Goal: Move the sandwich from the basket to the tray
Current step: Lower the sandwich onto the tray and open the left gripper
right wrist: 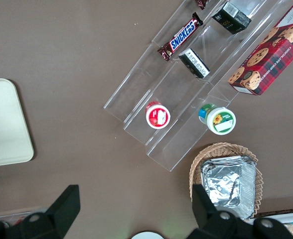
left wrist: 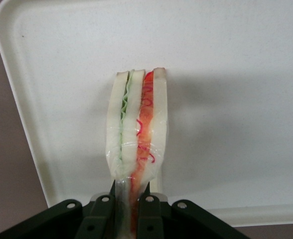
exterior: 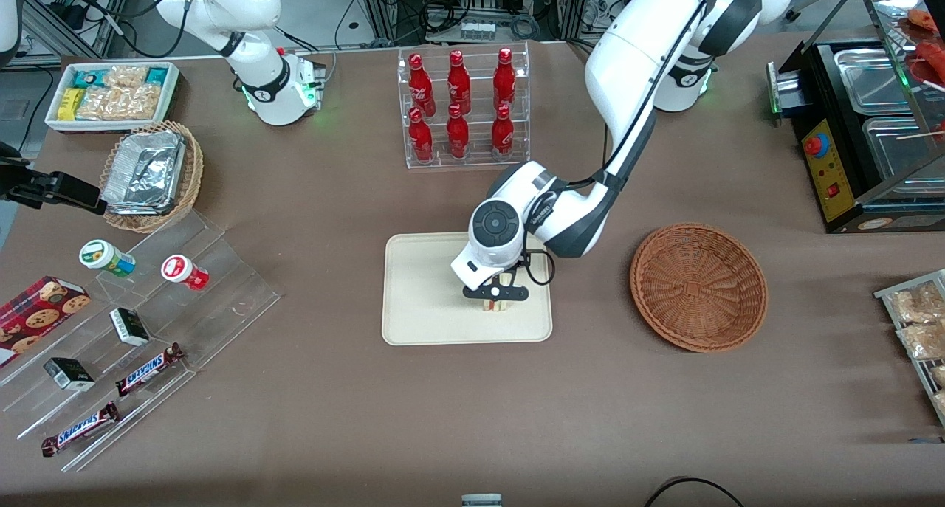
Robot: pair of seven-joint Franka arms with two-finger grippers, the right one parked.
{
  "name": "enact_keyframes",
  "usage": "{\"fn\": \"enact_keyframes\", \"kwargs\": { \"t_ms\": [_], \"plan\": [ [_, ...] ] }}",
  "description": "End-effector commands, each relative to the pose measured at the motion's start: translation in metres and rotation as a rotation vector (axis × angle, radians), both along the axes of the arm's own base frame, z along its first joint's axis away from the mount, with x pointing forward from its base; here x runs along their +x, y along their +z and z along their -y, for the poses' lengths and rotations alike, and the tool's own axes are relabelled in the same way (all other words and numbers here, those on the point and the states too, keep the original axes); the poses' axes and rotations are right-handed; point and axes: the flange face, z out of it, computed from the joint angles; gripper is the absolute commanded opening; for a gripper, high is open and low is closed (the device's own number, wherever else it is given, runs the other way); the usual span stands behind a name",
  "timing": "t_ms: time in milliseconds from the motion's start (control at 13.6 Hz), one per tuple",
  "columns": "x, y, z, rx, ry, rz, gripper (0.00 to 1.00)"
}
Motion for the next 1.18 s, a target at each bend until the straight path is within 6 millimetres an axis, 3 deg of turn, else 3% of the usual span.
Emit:
{"fn": "enact_keyframes", "kwargs": {
  "t_ms": [0,148,221,738,959,1107],
  "plan": [
    [0.005,0.0,0.005,-0.006,-0.002,0.008,0.07],
    [0.006,0.0,0.005,-0.011,-0.001,0.016,0.8],
    [0.006,0.001,0.005,-0.012,0.001,0.017,1.0],
    [0.013,0.021,0.004,-0.022,0.006,0.044,1.0],
    [0.02,0.058,0.0,-0.035,0.055,0.085,1.0],
    [0.03,0.077,-0.017,-0.009,0.079,0.091,1.0]
  ]
}}
